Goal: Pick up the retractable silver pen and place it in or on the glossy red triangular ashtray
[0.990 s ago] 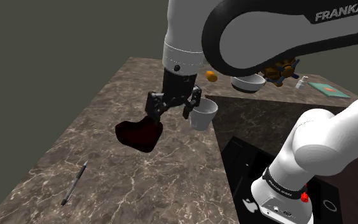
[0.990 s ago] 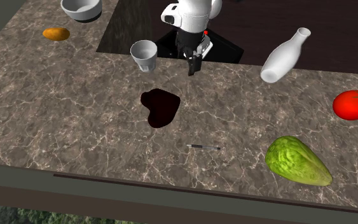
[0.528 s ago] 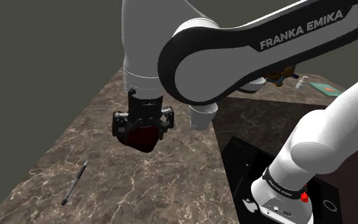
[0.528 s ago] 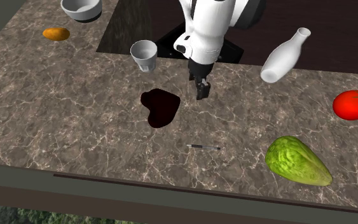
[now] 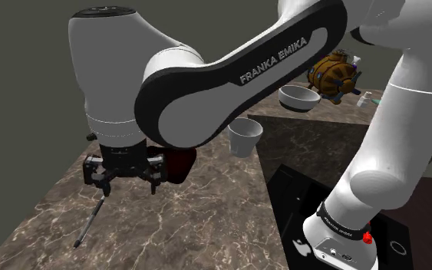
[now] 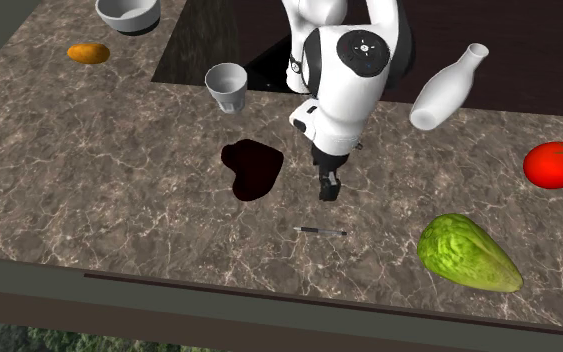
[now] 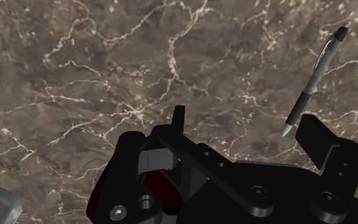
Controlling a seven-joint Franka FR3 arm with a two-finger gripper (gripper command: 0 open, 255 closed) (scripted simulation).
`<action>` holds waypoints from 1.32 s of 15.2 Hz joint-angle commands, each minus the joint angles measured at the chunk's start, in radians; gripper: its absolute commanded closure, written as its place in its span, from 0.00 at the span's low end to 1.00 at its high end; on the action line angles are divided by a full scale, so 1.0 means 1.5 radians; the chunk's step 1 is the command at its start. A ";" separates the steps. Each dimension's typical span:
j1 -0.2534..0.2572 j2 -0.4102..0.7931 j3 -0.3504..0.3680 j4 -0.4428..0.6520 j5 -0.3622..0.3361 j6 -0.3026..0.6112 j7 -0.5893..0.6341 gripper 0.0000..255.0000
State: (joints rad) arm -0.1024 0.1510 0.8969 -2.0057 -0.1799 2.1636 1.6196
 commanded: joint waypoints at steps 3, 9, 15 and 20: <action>0.083 0.149 -0.044 0.121 -0.115 -0.021 0.139 0.00; 0.168 0.266 -0.100 0.239 -0.175 -0.035 0.220 0.00; 0.178 0.293 -0.115 0.229 -0.196 -0.002 0.232 0.00; 0.178 0.293 -0.115 0.229 -0.196 -0.002 0.232 0.00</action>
State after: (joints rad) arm 0.1650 0.5908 0.7240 -1.6624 -0.4743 2.1606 1.9670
